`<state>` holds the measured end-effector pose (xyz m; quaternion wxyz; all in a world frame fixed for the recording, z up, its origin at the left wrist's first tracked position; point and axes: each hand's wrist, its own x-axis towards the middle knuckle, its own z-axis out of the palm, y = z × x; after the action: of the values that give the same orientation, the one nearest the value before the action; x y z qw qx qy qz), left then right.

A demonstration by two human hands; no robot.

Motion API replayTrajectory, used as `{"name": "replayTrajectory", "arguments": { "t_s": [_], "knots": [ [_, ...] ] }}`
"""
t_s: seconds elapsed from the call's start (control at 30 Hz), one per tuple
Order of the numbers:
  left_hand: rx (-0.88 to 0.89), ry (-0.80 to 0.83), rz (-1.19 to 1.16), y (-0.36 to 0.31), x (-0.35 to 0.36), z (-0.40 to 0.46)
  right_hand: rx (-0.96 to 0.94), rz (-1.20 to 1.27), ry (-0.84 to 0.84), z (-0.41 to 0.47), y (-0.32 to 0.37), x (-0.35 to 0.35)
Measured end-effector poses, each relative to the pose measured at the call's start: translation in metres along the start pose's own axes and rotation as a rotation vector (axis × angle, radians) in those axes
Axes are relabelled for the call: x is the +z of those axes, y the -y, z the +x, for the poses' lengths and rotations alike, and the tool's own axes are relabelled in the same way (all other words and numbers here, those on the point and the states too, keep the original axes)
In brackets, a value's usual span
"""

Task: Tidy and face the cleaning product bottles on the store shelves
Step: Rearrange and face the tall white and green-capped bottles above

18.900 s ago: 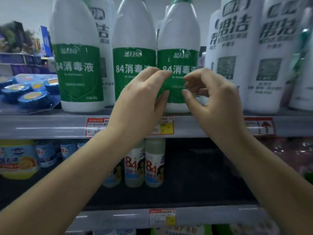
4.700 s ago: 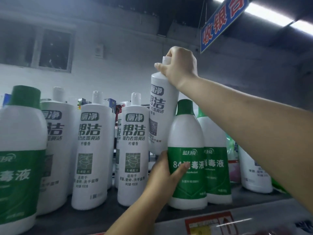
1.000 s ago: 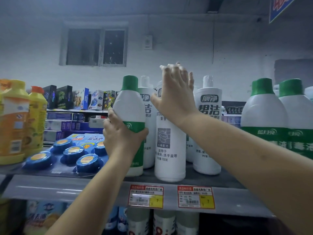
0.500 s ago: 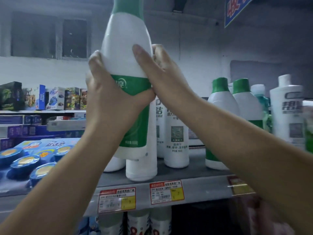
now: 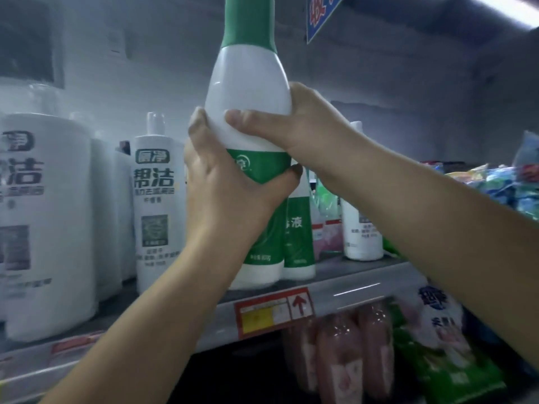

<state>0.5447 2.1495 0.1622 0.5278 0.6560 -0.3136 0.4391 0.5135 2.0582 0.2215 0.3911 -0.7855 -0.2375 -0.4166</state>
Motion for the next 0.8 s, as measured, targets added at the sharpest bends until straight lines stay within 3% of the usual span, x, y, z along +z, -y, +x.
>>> {"name": "replayTrajectory", "arguments": {
  "t_s": [0.1,0.17,0.3,0.5,0.8],
  "knots": [
    [-0.023,0.01,-0.03,-0.01,0.042,-0.001,0.011,0.008,-0.018,-0.001,-0.024,-0.035],
    [-0.092,0.016,-0.086,-0.015,0.066,0.0,0.046,0.035,-0.129,0.002,-0.044,-0.061],
    [-0.156,0.038,-0.189,-0.019,0.105,0.003,0.153,-0.264,-0.403,0.011,-0.111,-0.107],
    [-0.094,-0.002,0.01,-0.014,0.152,0.003,0.403,-0.348,-0.289,0.006,-0.188,-0.126],
    [-0.112,0.025,0.08,0.01,0.196,0.0,0.387,-0.349,-0.249,0.008,-0.216,-0.124]
  ]
}}
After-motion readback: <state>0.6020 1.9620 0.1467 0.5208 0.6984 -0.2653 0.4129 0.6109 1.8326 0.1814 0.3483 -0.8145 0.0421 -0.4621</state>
